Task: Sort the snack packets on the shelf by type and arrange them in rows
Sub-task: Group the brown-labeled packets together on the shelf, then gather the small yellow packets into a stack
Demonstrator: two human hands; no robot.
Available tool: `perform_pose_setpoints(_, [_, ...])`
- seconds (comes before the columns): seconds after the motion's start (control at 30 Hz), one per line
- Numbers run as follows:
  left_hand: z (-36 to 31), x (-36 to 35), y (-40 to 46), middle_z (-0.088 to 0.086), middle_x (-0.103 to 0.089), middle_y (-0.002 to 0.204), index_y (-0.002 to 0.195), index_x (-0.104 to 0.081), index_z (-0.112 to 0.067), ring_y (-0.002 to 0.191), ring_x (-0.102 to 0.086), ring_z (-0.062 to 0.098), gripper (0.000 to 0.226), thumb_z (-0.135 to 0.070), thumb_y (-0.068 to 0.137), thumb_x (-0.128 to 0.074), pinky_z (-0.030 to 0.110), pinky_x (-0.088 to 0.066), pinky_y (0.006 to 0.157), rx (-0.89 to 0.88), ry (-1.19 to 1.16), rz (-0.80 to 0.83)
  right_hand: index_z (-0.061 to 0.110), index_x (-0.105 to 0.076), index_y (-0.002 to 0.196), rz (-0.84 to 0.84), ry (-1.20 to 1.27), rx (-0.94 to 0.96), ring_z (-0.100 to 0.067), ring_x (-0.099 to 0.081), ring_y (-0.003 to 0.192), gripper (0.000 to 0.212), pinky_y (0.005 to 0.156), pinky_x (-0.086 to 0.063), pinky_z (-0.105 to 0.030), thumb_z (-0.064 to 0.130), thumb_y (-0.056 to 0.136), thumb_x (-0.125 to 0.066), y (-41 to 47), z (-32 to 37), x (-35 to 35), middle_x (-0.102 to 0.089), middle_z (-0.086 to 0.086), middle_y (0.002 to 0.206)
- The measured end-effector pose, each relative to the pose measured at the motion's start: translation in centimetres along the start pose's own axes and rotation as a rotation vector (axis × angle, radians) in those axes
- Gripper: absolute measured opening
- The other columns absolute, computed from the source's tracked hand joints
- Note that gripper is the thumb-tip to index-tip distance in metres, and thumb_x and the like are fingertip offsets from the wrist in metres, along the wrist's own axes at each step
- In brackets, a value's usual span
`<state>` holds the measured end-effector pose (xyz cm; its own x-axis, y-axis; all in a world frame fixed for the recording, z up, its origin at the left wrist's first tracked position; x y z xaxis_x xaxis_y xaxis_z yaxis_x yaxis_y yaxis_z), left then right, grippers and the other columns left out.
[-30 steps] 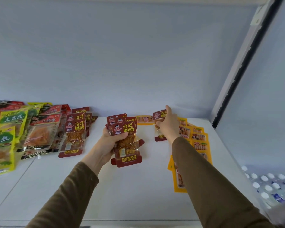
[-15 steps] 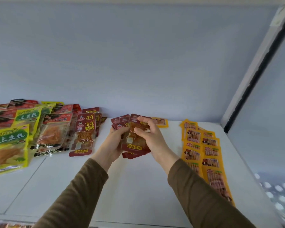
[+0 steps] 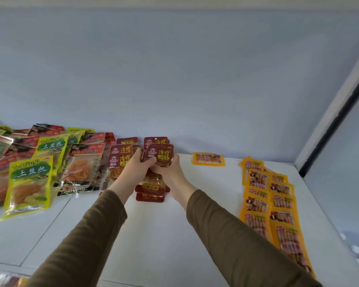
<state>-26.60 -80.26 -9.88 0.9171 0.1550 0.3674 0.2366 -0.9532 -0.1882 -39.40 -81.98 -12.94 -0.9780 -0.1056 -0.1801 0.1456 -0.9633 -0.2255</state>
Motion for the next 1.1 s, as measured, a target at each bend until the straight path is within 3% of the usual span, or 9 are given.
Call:
perform_pose_setpoints(0.13, [1.3,0.3,0.0,0.0,-0.059,0.125,0.161,-0.023,-0.026,0.096,-0.06,0.013,0.066,-0.043,0.105,-0.052,0.035,-0.051,0.088,-0.002,0.1,-0.062,0.024,-0.034,0.148,-0.163,-0.23,0.081,-0.029,-0.059,0.122,0.068,0.088,-0.052,-0.036,0.019,0.093,-0.073,1.3,0.0,-1.3,-0.051,-0.005,0.134])
perform_pose_setpoints(0.27, [1.9,0.4,0.0,0.006,-0.054,0.141,0.163,-0.022,-0.026,0.115,-0.055,0.022,0.063,-0.046,0.107,-0.044,0.038,-0.047,0.096,0.032,-0.023,-0.103,0.022,-0.018,0.161,-0.201,-0.504,0.096,-0.034,-0.035,0.143,0.073,0.114,-0.039,-0.05,0.042,0.101,-0.056,1.5,-0.5,-2.3,-0.039,-0.009,0.153])
perform_pose_setpoints(0.37, [2.2,0.5,-0.2,0.006,-0.047,0.151,0.163,-0.025,-0.03,0.127,-0.052,0.026,0.06,-0.05,0.108,-0.04,0.04,-0.044,0.102,0.068,-0.058,-0.117,0.02,-0.02,0.161,-0.175,-0.517,0.119,-0.034,-0.018,0.152,0.063,0.121,-0.029,-0.052,0.041,0.107,-0.044,1.3,-0.9,-2.0,-0.025,-0.007,0.165])
perform_pose_setpoints(0.47, [2.3,0.5,-0.4,0.003,-0.045,0.155,0.161,-0.029,-0.029,0.127,-0.05,0.021,0.056,-0.047,0.109,-0.037,0.033,-0.039,0.097,0.03,-0.042,-0.13,0.023,-0.025,0.159,-0.154,-0.508,0.153,-0.031,-0.018,0.153,0.053,0.122,-0.029,-0.051,0.032,0.109,-0.04,0.6,-1.4,-1.3,-0.02,-0.006,0.168])
perform_pose_setpoints(0.57, [2.1,0.7,-0.6,0.002,-0.049,0.149,0.157,-0.037,-0.029,0.115,-0.047,0.014,0.048,-0.042,0.11,-0.037,0.032,-0.044,0.094,-0.043,-0.027,-0.168,0.029,-0.034,0.153,-0.109,-0.431,0.181,-0.029,-0.039,0.144,0.046,0.115,-0.041,-0.051,0.026,0.109,-0.044,-0.7,-1.6,-1.2,-0.04,-0.005,0.157])
perform_pose_setpoints(0.7, [1.4,0.9,-1.0,0.004,-0.053,0.147,0.151,-0.044,-0.027,0.124,-0.052,0.019,0.043,-0.035,0.109,-0.044,0.041,-0.053,0.103,-0.127,0.066,-0.194,0.031,-0.042,0.147,-0.036,-0.337,0.163,-0.023,-0.055,0.131,0.041,0.106,-0.052,-0.039,0.02,0.108,-0.046,-2.6,-1.0,-0.9,-0.055,-0.002,0.141])
perform_pose_setpoints(0.87, [-1.6,0.0,-3.2,0.0,-0.049,0.151,0.147,-0.046,-0.027,0.139,-0.045,0.024,0.048,-0.038,0.102,-0.059,0.05,-0.043,0.113,-0.325,0.227,-0.248,0.022,-0.041,0.153,-0.082,-0.439,0.28,-0.009,-0.042,0.136,0.053,0.097,-0.031,-0.016,0.018,0.102,-0.055,-6.6,3.4,3.1,-0.046,0.003,0.152])
perform_pose_setpoints(1.0, [-4.4,-5.3,-7.2,-0.002,-0.046,0.154,0.146,-0.047,-0.026,0.146,-0.035,0.022,0.053,-0.041,0.099,-0.064,0.048,-0.032,0.12,-0.509,0.296,-0.084,0.018,-0.05,0.147,-0.167,-0.643,0.444,-0.015,-0.04,0.141,0.052,0.112,-0.032,-0.024,0.023,0.098,-0.063,-11.4,6.5,8.2,-0.05,0.007,0.149])
perform_pose_setpoints(1.1, [-5.6,-10.5,-10.7,-0.003,-0.047,0.153,0.146,-0.05,-0.022,0.147,-0.032,0.019,0.056,-0.039,0.096,-0.067,0.036,-0.027,0.12,-0.622,0.338,0.08,0.026,-0.051,0.145,-0.24,-0.749,0.44,-0.011,-0.037,0.142,0.05,0.114,-0.032,-0.028,0.029,0.097,-0.066,-15.6,6.8,13.1,-0.048,0.014,0.148])
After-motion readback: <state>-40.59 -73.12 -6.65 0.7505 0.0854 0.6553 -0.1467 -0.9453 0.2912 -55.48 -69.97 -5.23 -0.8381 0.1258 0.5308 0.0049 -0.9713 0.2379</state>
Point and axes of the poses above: each hand's wrist, its own y-axis towards the middle knuckle, its own x-axis out of the back of the hand, z = x × y, the point moved 8 cm from there along y, towards the middle knuckle
